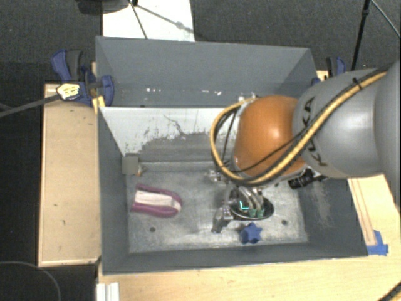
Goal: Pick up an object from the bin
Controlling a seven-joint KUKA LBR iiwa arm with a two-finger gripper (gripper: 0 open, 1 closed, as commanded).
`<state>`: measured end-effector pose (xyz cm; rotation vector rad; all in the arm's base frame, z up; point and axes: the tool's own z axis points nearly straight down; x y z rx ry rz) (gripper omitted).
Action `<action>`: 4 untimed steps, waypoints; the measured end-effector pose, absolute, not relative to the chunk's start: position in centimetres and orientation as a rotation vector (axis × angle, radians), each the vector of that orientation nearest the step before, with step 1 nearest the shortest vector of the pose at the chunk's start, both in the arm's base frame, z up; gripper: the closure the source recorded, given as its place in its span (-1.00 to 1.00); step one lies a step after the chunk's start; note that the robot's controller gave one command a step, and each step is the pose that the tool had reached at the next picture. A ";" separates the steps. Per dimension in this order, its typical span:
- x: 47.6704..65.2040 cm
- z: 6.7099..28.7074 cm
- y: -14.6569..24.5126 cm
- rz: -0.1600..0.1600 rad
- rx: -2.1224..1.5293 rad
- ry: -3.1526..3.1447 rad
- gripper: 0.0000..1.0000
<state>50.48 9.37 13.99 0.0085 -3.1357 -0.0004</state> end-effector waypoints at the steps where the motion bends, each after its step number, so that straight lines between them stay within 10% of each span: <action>1: 52.8 6.9 24.5 -0.007 0.498 -3.106 -1.00; 3: 53.3 10.6 22.5 -0.002 0.256 -3.131 -1.00; 4: 53.6 6.9 20.9 0.000 0.110 -3.138 -1.00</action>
Offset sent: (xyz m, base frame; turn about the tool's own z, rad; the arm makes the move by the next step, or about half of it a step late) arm 0.0236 0.1481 -0.0699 -0.3098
